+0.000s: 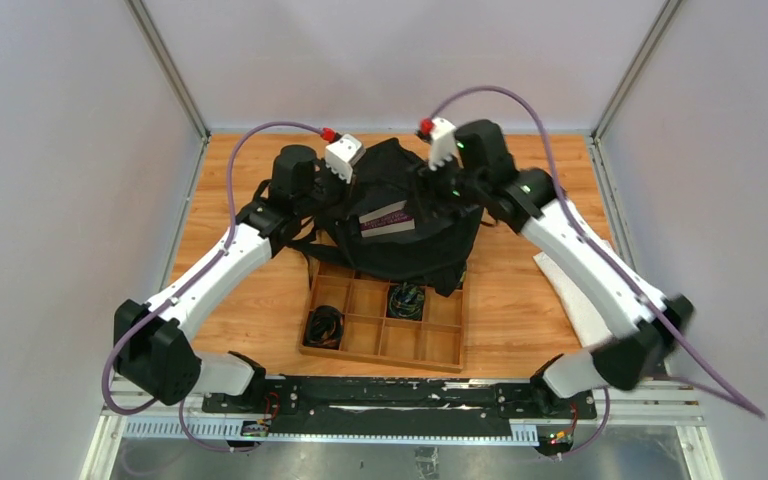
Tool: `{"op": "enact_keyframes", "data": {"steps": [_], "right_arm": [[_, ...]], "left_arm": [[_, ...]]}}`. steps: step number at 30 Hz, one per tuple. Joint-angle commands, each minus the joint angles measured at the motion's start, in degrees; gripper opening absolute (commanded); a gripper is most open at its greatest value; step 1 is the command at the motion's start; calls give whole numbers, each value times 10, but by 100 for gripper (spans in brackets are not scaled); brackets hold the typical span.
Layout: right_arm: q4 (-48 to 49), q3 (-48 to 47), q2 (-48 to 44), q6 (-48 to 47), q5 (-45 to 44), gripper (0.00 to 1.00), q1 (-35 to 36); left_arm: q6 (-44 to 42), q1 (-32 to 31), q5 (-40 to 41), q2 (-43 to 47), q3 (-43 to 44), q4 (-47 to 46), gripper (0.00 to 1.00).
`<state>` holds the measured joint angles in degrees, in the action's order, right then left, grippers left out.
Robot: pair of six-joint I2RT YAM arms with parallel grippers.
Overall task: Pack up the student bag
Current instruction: Zip the student bag at the center of the board.
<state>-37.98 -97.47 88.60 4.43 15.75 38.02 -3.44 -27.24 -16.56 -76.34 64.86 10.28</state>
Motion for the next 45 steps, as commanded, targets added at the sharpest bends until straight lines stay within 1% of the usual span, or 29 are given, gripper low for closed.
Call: {"op": "enact_keyframes", "data": {"steps": [1,4,6,8,10,13,15,17,22,24,26,30,34,39,45], "right_arm": [[90,181,-189,27,-22,64,-25],[226,340,-286,96,-1,65,-25],[346,445,-317,181,30,65,-24],[459,502,-307,260,57,65,-18],[542,529,-270,310,66,64,-1],[617,518,-190,359,85,63,15],[645,500,-137,395,95,62,18],[676,491,-94,435,90,62,20],[788,497,6,547,59,61,23],[830,494,47,579,54,61,22],[877,484,81,592,57,61,22],[906,459,125,609,45,62,21],[912,427,168,639,47,64,20],[914,386,216,665,67,65,22],[921,355,251,702,80,65,29]], "left_arm": [[27,-4,42,15,22,-39,0],[32,-4,76,15,34,-18,0],[52,-3,97,20,32,-12,0],[72,-3,109,30,19,-21,0],[110,-2,124,45,-6,-47,0],[159,-2,118,66,-46,-99,0],[180,-2,123,76,-58,-120,0],[187,-2,131,84,-61,-125,0],[191,-2,134,96,-64,-131,0],[192,-2,127,96,-65,-132,0],[193,-1,123,99,-67,-131,0],[199,-2,111,107,-75,-134,0],[201,-2,102,116,-83,-135,0],[199,-2,102,123,-94,-141,0],[202,-2,105,122,-96,-143,0]]}}
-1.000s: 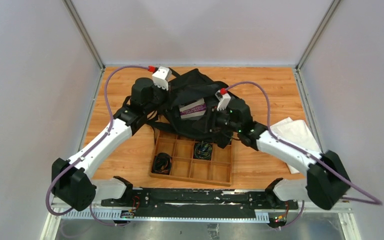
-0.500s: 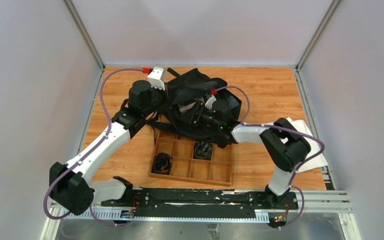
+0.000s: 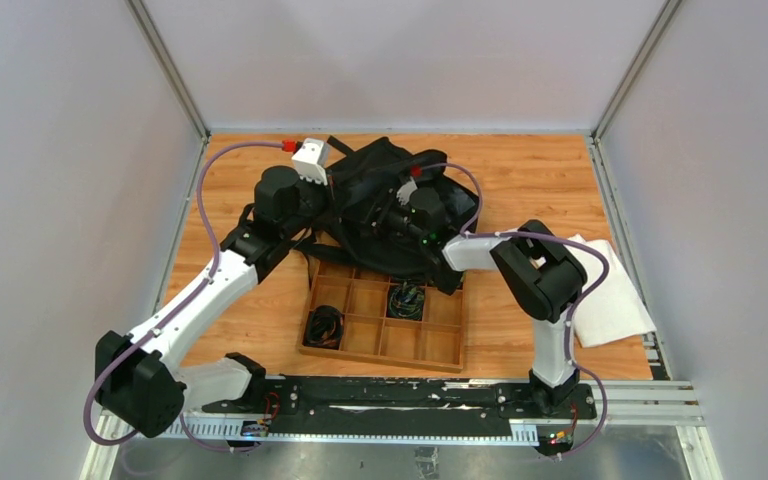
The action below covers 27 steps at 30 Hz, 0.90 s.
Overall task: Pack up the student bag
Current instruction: Zip the student bag at the center of the board.
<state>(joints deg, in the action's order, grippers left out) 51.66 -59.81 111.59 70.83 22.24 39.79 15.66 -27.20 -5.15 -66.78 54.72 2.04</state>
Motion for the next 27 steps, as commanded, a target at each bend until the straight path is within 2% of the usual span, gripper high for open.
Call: {"op": "enact_keyframes", "data": {"steps": [1,6,9,13,19,22,27], "right_arm": [[34,-22,25,48,18,62,12],[90,-7,31,78,30,40,12],[109,5,28,87,35,30,12],[121,23,22,89,37,27,12],[144,38,13,89,46,12,12],[151,43,7,88,51,0,11],[162,47,-6,83,73,0,12]], "left_arm": [[10,-2,-9,26,6,-61,0],[1,-2,4,31,3,-57,0],[-1,-2,7,31,3,-56,0],[-4,-2,11,31,4,-55,0],[-9,-2,16,29,7,-47,0],[-10,-2,18,30,7,-44,0],[-11,-2,20,33,3,-42,0]]}}
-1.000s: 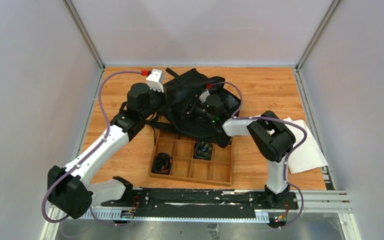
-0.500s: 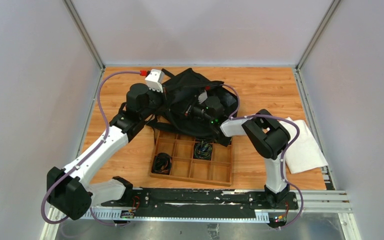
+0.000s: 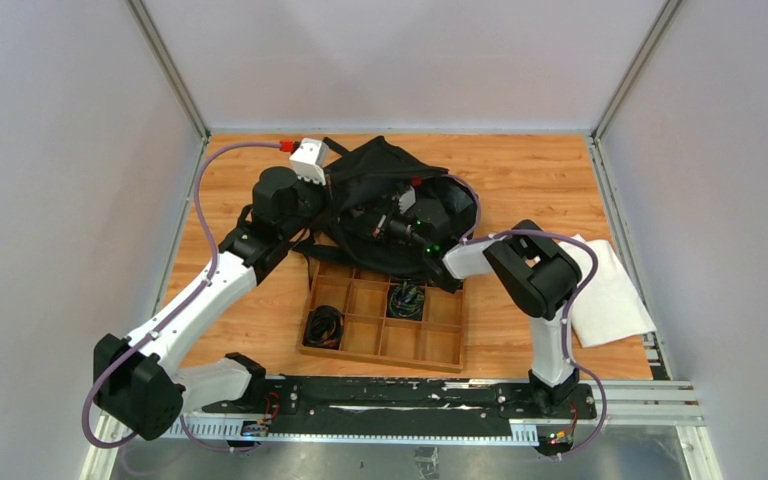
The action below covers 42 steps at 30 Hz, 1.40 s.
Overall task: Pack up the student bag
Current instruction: Zip the student bag at the center of the board.
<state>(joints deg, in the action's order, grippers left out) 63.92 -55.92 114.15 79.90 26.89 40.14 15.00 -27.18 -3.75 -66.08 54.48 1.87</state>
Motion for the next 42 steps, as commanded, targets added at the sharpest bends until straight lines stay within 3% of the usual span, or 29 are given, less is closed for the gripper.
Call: {"op": "enact_keyframes", "data": {"steps": [1,8,20,27,32,34,39,42], "right_arm": [[39,13,-38,-11,27,0,9],[-6,31,-94,-65,24,0,10],[-9,53,-106,-75,22,0,15],[-59,81,-147,-125,4,0,40],[-129,104,-192,-186,-44,0,50],[-155,104,-204,-205,-57,0,52],[-194,106,-217,-233,-81,0,56],[-205,109,-222,-241,-92,0,59]], "left_arm": [[-5,-2,7,26,5,-40,0],[-5,-2,10,26,3,-37,0],[-6,-2,29,22,5,-27,0],[44,-2,2,-48,50,11,0],[62,-2,-39,-102,119,77,57],[59,-2,-43,-104,145,115,73],[36,-2,8,-53,149,187,93],[58,9,96,-8,118,219,91]]}}
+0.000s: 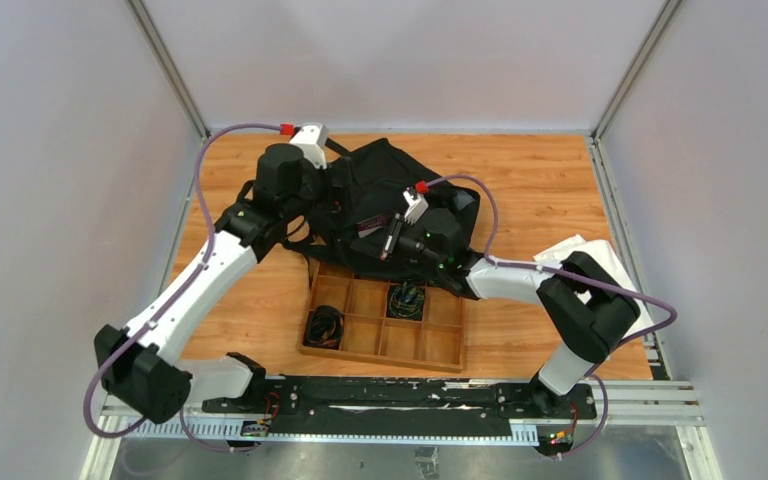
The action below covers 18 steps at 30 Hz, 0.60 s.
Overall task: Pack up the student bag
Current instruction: Zip the student bag at the center of the board.
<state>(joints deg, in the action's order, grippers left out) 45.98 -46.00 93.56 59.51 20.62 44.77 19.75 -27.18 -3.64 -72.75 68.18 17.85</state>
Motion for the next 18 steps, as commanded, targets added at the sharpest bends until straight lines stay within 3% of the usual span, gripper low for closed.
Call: {"op": "enact_keyframes", "data": {"steps": [1,7,18], "right_arm": [[-28,10,-16,-39,-31,0,13],[-31,-3,-4,-41,-25,0,14],[-43,-17,-6,-48,-23,0,17]], "left_arm": [[29,20,102,68,-31,69,91],[162,142,-10,51,-87,107,81],[262,150,-79,-12,-152,-21,87]]}}
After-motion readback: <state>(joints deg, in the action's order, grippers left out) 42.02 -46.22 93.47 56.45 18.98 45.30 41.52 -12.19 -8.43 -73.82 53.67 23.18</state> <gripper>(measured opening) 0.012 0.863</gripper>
